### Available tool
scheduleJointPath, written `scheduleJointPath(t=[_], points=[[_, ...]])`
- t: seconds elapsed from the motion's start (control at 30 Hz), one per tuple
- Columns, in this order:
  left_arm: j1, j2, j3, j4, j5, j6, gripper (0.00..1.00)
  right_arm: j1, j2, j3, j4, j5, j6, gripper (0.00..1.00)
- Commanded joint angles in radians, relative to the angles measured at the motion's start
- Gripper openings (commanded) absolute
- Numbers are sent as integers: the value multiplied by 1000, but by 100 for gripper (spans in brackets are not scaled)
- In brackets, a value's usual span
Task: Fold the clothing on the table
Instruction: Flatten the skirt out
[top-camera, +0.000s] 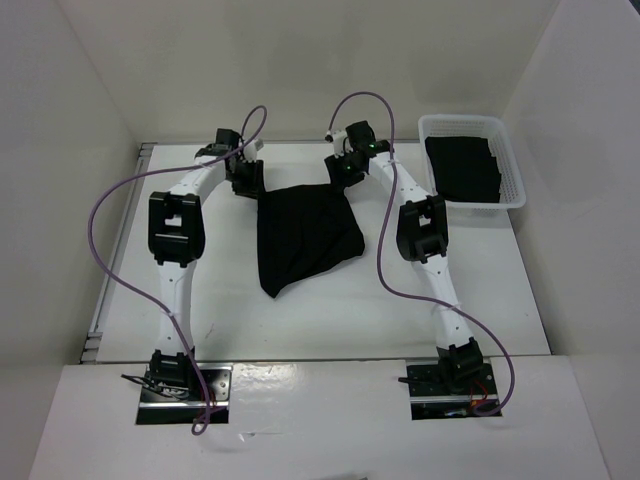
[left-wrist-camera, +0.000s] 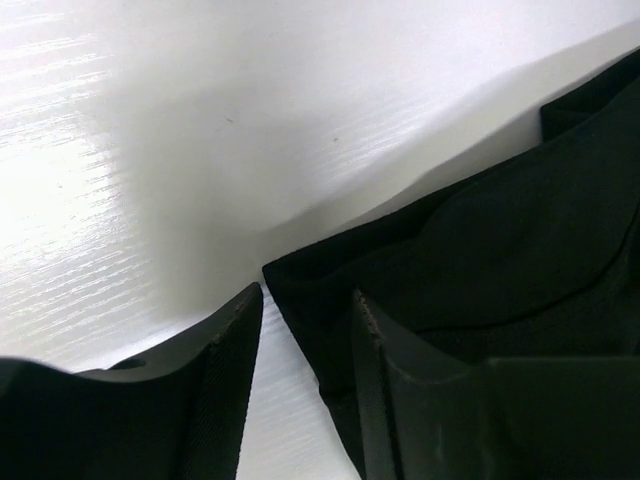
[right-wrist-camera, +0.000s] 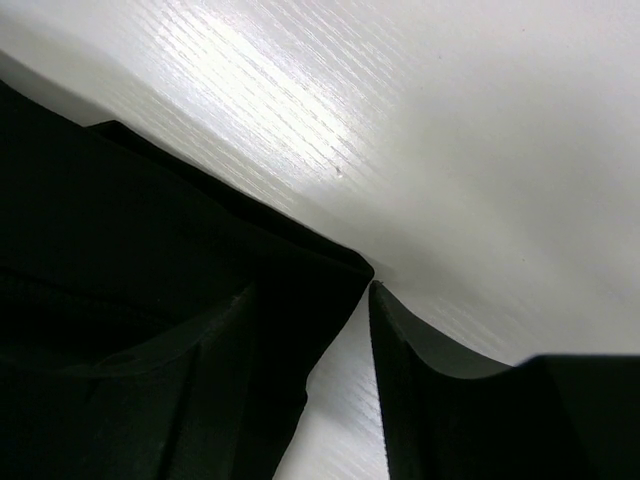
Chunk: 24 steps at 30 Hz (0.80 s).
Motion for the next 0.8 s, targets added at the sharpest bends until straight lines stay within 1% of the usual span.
scheduleJointPath(t=[0.0,0.03,0.1,0.13,0.2,0.4,0.47,0.5,0.53,0.6,0.63,0.7,0.77], points=[[-12,33,26,-20,24,2,46,-6,14,49,-12,-11,-1,51],[-12,33,26,-20,24,2,44,-6,14,49,-12,-11,-1,51],[-12,33,17,-20,34,2,42,-6,14,49,-21,-11,-1,46],[-12,42,17,-20,34,2,38,-6,14,49,-21,-11,-1,45],[-21,42,17,-20,43,2,36,-6,14,49,-21,-11,-10,41],[-31,42,17,-29,43,2,25,-6,14,49,-21,-11,-10,36],[-31,42,8,-29,53,11,21,-6,14,49,-21,-11,-10,30],[-31,33,-1,-29,53,11,16,-6,14,49,-21,-11,-10,27],[-31,33,-1,-29,53,11,13,-6,4,49,-21,0,-10,18],[-31,22,11,-41,41,11,7,-6,-5,49,-21,11,-19,7],[-31,13,20,-55,40,20,0,-6,-19,49,-21,31,-19,0],[-31,-19,46,-75,27,32,0,-6,-42,58,-33,42,-19,0],[-31,-68,60,-86,14,32,0,-6,-101,59,-57,54,-19,0]])
